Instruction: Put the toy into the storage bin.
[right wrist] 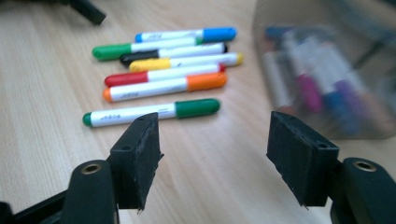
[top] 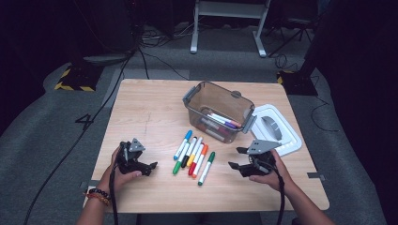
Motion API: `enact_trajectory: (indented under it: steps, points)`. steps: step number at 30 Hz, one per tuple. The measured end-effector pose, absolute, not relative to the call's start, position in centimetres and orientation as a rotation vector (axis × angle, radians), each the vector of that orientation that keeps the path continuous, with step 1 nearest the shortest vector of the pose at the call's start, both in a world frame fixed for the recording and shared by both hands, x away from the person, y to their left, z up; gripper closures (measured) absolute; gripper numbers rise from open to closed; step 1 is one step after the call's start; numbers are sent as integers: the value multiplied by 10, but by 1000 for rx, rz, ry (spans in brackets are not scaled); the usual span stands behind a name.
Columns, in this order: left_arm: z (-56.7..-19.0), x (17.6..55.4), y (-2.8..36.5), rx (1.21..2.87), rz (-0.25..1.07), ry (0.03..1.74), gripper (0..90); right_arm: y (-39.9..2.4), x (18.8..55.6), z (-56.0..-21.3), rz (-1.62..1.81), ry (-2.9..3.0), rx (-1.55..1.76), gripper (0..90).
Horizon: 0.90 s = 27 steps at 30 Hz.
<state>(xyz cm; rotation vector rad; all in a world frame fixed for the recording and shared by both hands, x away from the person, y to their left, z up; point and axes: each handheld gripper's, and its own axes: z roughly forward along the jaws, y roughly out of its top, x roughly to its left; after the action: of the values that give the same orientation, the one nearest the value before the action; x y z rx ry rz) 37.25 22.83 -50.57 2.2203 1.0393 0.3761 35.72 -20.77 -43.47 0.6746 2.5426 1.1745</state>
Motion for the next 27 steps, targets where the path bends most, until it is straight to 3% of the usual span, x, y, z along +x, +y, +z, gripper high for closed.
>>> enact_trajectory:
  steps: [9,15,27]
  points:
    - [-506,373,228,2221,381,1038,5,-172,368,-464,1081,2636,523,348]
    - [-506,373,228,2221,381,1038,5,-160,387,-472,1097,2700,410,307]
    - [-506,373,228,2223,380,1034,5,-140,398,-479,1111,2790,270,317]
